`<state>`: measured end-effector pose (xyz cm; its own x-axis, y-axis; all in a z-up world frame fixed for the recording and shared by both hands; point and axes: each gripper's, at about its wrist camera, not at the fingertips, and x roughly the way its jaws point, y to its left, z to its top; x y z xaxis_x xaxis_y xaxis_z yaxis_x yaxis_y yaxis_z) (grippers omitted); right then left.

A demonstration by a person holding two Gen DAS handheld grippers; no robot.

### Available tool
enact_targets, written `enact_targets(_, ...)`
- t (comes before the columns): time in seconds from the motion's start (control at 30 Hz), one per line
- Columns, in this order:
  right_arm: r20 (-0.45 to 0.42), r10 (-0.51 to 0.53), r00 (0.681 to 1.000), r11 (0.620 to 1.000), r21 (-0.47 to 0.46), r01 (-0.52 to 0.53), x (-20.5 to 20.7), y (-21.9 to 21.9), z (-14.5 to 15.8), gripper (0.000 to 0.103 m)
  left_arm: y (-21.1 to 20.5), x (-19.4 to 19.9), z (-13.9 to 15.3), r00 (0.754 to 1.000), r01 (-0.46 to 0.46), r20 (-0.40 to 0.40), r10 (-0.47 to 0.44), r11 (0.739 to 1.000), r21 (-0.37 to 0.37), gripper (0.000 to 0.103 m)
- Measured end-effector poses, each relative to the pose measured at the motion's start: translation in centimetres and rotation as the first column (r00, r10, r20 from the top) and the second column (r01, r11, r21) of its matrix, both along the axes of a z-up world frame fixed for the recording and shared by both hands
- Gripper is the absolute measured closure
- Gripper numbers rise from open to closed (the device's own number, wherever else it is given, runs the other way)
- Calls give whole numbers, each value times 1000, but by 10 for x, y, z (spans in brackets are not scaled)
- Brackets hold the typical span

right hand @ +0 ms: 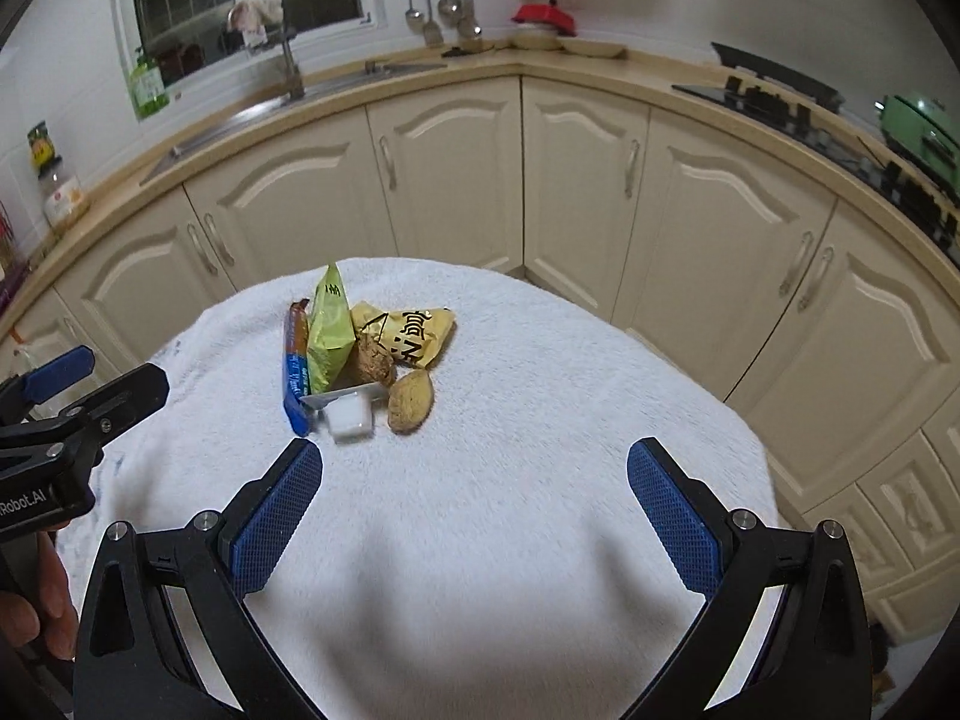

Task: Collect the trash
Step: 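Grasp the blue-wrapped bar with the left tool while the right tool reaches toward the potato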

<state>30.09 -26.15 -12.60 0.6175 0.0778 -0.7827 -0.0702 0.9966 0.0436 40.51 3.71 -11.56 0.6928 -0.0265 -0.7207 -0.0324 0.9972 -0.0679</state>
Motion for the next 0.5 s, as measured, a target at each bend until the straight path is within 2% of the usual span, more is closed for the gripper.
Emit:
enact_targets(0.13,-45,13,999,999,-31,-14,23,11,-22,8,-12,46,-18,999,-7,-50,7,1000,-3,1)
enact_targets(0.33,-87,17,996,999,-43,-21,45,15,-43,13,-17,122,-42,994,-24,-108,26,1000,13,3)
enact_targets(0.4,-97,25,995,999,-38,-29,50,18,-47,15,-16,138,-54,992,-28,-122,29,1000,13,9)
enact_targets(0.5,-108,45,993,998,-49,-50,56,26,-53,24,-16,159,-63,990,-33,-135,34,999,15,14)
